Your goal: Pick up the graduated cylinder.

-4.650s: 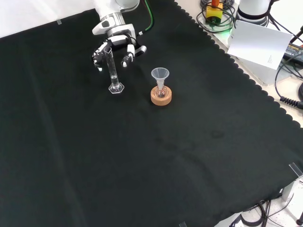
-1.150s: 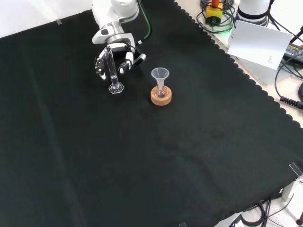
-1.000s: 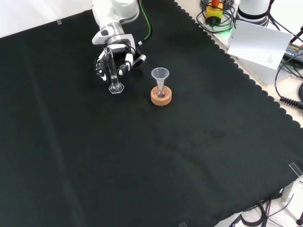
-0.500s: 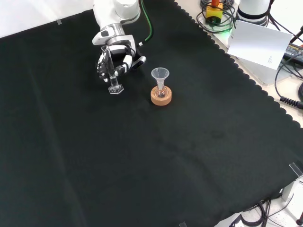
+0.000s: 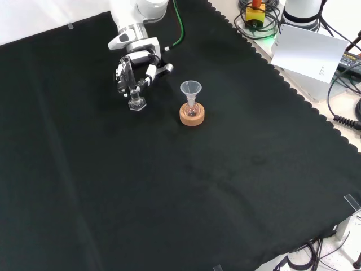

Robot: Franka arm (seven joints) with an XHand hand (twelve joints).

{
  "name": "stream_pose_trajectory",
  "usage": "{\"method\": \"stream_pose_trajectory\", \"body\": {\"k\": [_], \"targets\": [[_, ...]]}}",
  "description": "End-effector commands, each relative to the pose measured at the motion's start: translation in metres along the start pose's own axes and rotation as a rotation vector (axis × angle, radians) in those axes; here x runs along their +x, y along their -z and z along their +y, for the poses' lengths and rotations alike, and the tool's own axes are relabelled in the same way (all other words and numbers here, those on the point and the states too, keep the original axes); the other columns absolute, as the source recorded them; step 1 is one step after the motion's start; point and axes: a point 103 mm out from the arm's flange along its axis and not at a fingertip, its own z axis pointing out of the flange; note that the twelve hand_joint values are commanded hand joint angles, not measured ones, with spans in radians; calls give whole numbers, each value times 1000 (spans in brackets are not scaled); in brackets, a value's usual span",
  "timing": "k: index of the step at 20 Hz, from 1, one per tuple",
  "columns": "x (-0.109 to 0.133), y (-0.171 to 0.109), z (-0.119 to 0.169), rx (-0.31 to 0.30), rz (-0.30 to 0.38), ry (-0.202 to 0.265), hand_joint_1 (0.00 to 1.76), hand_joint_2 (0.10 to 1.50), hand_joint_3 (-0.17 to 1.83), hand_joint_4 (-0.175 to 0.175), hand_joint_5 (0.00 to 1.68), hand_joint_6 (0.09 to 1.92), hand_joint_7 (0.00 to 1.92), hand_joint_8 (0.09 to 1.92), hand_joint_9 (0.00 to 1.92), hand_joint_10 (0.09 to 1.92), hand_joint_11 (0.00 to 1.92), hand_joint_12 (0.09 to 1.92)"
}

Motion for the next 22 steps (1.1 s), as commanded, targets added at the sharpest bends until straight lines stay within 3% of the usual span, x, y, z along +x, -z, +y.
{"method": "stream_pose_trajectory", "body": {"k": [1,7,16,22], "targets": [[11,25,1,124,-177,30,1083,1169,142,-137,768,1191,891,713,1324,109,1236,816],[16,49,-7,211,-281,24,1102,1216,6,-174,791,1275,946,696,1372,96,1300,785],[39,70,-21,306,-361,14,1108,1212,-1,-175,804,1256,969,676,1389,87,1320,765],[56,82,-41,395,-416,-23,1114,1201,-4,-175,825,1226,987,656,1401,87,1324,758]]}}
